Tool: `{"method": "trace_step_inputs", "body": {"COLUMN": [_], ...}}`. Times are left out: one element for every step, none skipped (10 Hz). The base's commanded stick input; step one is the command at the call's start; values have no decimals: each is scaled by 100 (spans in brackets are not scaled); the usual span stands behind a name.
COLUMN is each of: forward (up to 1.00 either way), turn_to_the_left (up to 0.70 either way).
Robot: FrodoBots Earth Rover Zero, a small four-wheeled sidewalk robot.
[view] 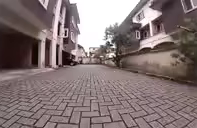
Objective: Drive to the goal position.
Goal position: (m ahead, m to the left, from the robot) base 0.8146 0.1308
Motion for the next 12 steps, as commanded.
{"method": "trace_step_inputs", "body": {"forward": [70,70,70,70,70,70,70,70,70,70,70,70], "turn_to_the_left": [0,0,0,-17,-23,-28,-34,-19,0,0,0,0]}}
